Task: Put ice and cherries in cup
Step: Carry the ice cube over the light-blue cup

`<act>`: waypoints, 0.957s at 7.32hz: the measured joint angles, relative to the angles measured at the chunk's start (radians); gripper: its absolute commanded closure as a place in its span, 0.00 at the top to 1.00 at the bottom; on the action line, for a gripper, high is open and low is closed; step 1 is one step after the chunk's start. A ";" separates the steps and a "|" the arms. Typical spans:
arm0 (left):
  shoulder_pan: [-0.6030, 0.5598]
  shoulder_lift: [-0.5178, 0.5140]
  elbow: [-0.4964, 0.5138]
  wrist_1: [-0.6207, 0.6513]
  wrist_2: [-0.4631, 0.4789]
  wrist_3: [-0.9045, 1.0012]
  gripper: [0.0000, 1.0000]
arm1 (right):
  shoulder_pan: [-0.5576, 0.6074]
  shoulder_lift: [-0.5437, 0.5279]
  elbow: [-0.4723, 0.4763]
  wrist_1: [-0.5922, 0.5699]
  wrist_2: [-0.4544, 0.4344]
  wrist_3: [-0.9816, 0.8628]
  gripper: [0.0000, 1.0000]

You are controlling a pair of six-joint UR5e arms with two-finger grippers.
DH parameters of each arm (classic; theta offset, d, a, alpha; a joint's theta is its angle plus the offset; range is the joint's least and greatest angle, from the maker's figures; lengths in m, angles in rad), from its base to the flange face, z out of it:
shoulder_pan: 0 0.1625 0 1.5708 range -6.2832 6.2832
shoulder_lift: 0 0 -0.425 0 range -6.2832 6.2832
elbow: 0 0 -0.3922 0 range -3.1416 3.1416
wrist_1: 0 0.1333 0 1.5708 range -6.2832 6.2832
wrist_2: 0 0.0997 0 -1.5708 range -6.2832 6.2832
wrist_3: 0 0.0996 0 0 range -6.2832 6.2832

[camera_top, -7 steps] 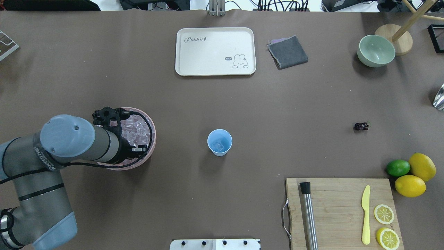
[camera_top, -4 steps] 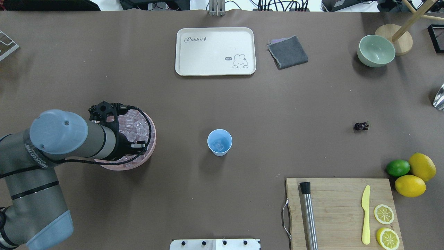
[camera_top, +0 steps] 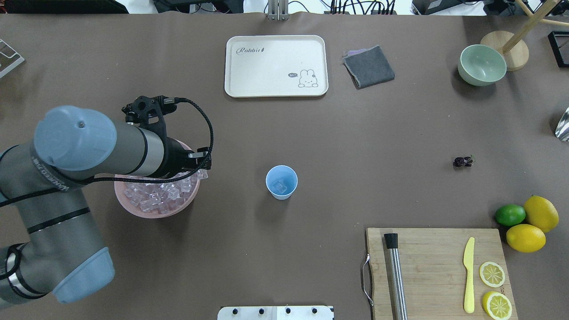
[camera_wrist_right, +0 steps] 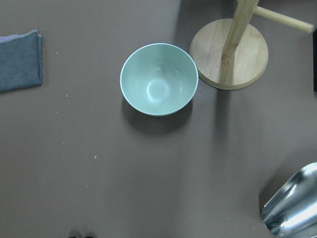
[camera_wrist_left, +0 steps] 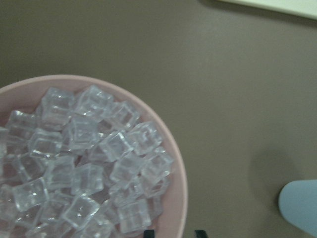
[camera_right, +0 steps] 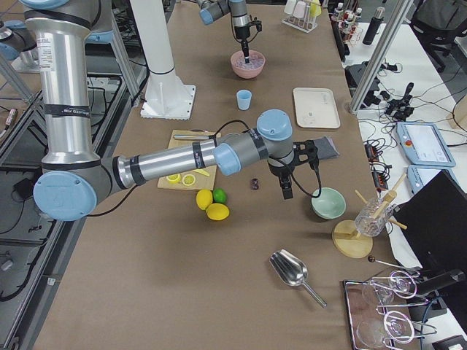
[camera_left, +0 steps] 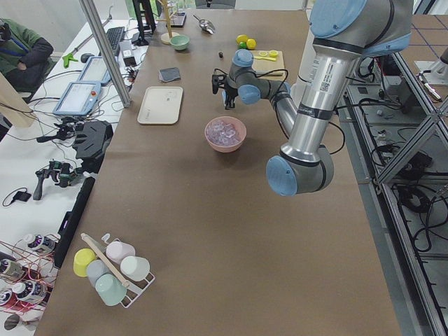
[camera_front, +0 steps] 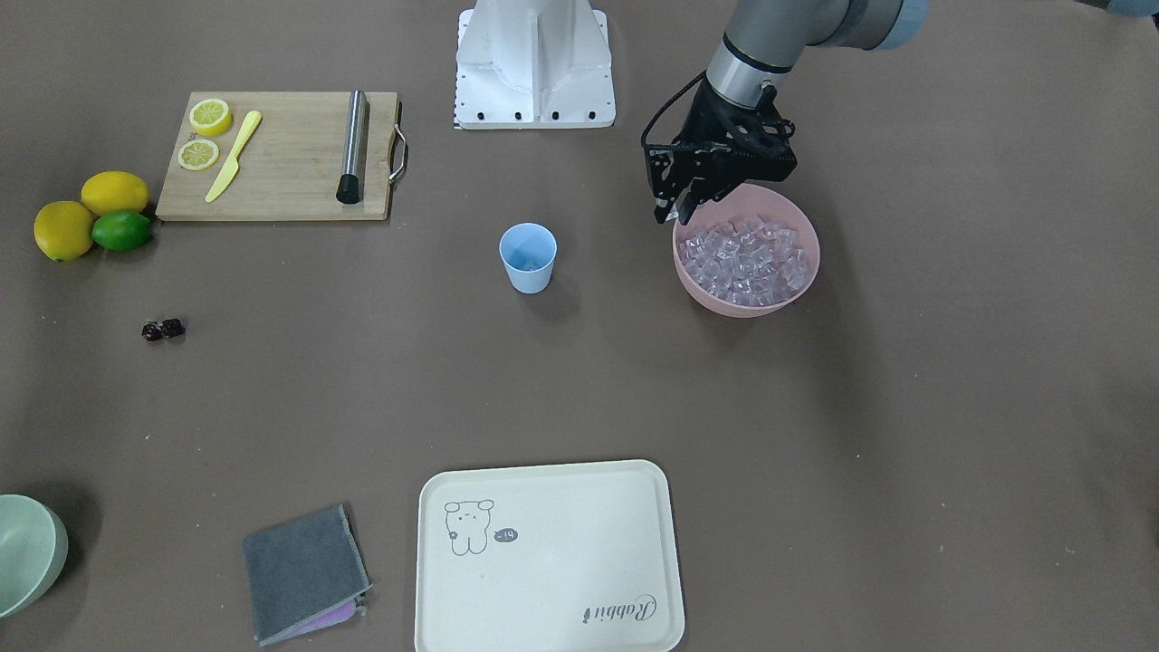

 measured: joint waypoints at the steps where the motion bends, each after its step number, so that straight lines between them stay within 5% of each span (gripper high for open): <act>1: 0.003 -0.071 0.054 -0.001 0.002 -0.053 0.00 | 0.000 0.000 0.000 0.000 0.000 0.000 1.00; 4: 0.029 -0.216 0.182 -0.012 0.021 -0.144 0.00 | 0.000 0.000 0.001 0.001 0.001 0.000 1.00; 7: 0.101 -0.275 0.285 -0.092 0.134 -0.179 0.00 | 0.000 0.000 0.002 0.001 0.000 -0.001 1.00</act>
